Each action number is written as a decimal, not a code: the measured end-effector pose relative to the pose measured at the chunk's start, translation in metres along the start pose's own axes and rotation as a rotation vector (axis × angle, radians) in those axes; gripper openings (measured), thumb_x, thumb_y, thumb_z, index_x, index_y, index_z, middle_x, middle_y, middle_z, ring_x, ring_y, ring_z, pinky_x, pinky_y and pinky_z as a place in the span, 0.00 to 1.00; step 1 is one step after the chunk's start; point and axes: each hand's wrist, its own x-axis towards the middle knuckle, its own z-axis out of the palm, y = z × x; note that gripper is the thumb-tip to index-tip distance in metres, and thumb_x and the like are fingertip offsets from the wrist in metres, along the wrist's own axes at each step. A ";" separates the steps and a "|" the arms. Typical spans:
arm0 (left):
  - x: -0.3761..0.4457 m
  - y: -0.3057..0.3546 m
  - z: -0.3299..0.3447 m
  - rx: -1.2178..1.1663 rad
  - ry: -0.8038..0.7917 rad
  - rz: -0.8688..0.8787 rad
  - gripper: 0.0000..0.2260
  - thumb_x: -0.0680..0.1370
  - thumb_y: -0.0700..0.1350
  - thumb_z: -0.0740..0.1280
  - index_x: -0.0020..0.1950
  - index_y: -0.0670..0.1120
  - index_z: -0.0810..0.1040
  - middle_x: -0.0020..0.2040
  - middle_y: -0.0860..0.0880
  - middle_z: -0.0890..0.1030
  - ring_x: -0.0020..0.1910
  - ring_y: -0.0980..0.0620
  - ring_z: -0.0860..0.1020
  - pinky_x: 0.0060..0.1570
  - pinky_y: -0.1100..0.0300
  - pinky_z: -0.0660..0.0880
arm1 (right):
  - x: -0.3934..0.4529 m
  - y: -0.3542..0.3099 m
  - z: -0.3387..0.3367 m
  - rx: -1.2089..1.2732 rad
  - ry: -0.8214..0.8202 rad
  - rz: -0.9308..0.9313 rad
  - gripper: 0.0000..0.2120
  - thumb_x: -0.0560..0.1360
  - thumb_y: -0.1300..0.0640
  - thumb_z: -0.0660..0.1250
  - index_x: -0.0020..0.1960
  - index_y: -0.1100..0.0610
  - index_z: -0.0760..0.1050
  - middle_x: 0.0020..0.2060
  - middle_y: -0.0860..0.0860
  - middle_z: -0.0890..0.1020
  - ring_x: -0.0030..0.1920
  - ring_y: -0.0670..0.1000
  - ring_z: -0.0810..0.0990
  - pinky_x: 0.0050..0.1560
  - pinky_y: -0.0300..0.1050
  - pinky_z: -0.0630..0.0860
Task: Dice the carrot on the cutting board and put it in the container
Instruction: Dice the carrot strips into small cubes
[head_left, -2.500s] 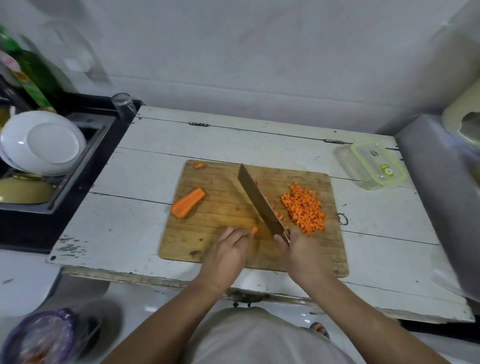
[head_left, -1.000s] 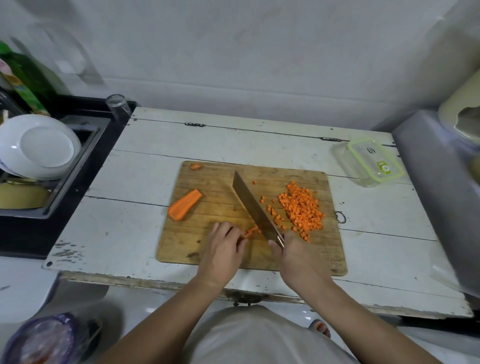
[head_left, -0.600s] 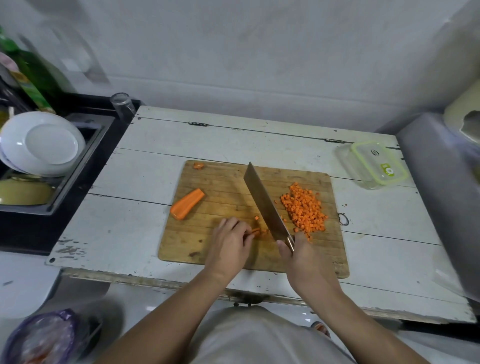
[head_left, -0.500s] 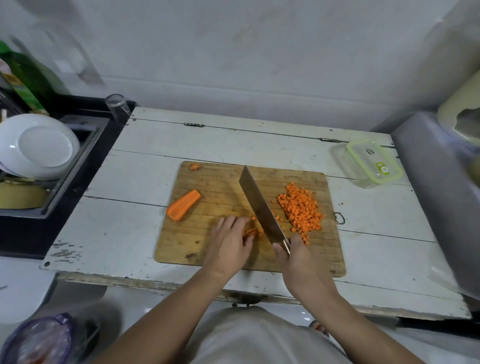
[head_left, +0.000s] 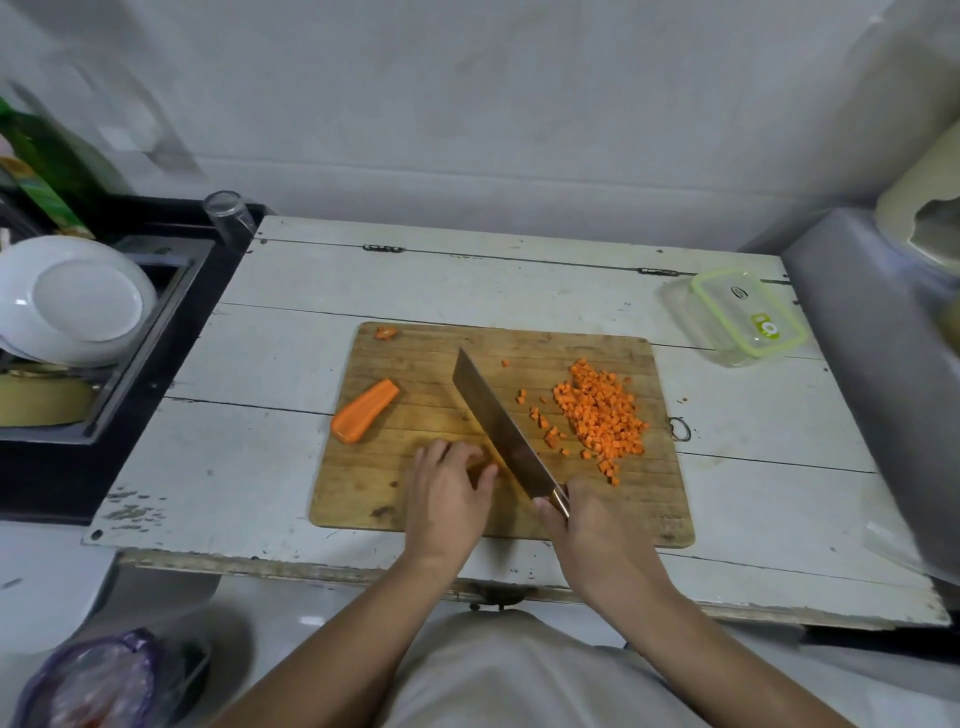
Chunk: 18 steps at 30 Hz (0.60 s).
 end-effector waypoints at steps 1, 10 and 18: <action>-0.001 -0.002 -0.001 -0.010 0.008 -0.002 0.06 0.78 0.52 0.72 0.53 0.52 0.83 0.50 0.55 0.78 0.53 0.51 0.73 0.54 0.56 0.71 | -0.001 0.000 -0.001 -0.005 -0.003 -0.007 0.14 0.83 0.40 0.56 0.47 0.50 0.66 0.34 0.46 0.75 0.34 0.48 0.73 0.30 0.46 0.64; 0.000 0.001 0.001 0.023 -0.008 -0.040 0.02 0.77 0.48 0.72 0.45 0.54 0.83 0.48 0.55 0.78 0.52 0.50 0.72 0.50 0.52 0.67 | 0.023 -0.015 0.006 -0.115 -0.014 -0.009 0.14 0.83 0.42 0.57 0.51 0.52 0.69 0.37 0.49 0.77 0.40 0.56 0.80 0.40 0.51 0.78; -0.001 -0.002 0.000 -0.012 0.035 -0.038 0.03 0.77 0.49 0.74 0.43 0.53 0.83 0.46 0.55 0.76 0.51 0.52 0.71 0.49 0.56 0.64 | 0.012 -0.004 -0.001 -0.033 0.074 -0.050 0.14 0.82 0.40 0.57 0.52 0.51 0.70 0.37 0.48 0.79 0.35 0.51 0.79 0.34 0.50 0.77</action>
